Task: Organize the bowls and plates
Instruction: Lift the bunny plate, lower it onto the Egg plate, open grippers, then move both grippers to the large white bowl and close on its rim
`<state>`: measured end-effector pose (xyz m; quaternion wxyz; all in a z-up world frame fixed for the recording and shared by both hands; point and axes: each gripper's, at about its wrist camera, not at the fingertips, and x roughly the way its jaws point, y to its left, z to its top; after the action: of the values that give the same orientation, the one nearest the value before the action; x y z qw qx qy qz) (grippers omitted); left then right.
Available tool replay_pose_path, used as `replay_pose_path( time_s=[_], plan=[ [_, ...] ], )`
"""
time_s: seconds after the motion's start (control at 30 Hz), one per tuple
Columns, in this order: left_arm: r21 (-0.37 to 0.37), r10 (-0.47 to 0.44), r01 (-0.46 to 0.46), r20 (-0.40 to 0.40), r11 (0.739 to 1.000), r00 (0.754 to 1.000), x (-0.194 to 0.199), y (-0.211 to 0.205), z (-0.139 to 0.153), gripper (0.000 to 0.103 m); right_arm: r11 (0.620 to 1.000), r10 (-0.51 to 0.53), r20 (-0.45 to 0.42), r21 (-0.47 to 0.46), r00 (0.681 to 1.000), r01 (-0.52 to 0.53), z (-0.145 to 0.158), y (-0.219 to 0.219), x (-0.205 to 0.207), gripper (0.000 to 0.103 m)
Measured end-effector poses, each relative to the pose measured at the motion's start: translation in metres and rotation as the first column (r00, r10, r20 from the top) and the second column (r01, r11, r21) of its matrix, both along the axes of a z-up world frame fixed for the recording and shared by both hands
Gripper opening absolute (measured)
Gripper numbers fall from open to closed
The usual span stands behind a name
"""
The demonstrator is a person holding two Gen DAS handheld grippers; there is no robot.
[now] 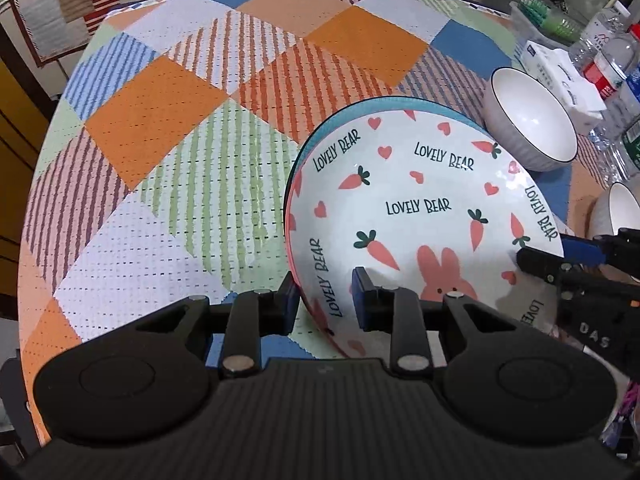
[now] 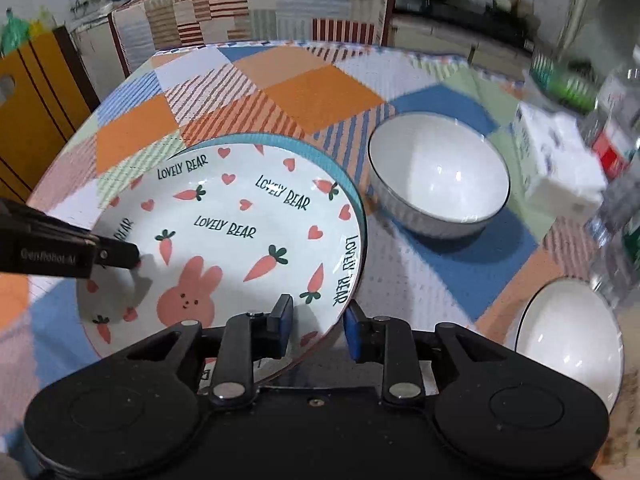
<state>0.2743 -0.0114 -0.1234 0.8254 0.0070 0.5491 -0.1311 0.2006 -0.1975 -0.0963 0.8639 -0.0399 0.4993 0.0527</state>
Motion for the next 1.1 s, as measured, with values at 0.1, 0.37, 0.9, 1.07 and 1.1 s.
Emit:
replay_pose_path(
  time_s=[0.1,0.37,0.9,1.07,1.1],
  plan=[
    [0.030,0.008,-0.008,0.007,1.000,1.000,-0.004,-0.003,0.002,0.025,0.999,0.015,0.037,-0.038,0.999,-0.014,-0.003,0.002,0.002,0.034],
    [0.028,-0.028,0.027,0.062,0.999,0.998,-0.037,-0.014,0.033,0.024,0.995,-0.052,0.106,0.096,0.993,0.042,0.011,-0.012,-0.024,0.035],
    [0.108,-0.167,0.157,0.091,0.982,0.982,-0.111,-0.038,0.096,0.027,0.984,0.046,0.212,0.159,0.976,-0.081,0.083,-0.063,-0.123,0.048],
    [0.102,-0.202,0.193,0.095,0.976,0.975,-0.127,-0.046,0.105,0.035,0.983,0.104,0.263,0.122,0.959,-0.140,0.097,-0.068,-0.150,0.062],
    [0.097,-0.206,0.197,0.098,0.976,0.974,-0.130,-0.048,0.106,0.036,0.981,0.118,0.276,0.119,0.954,-0.156,0.100,-0.069,-0.155,0.066]
  ],
)
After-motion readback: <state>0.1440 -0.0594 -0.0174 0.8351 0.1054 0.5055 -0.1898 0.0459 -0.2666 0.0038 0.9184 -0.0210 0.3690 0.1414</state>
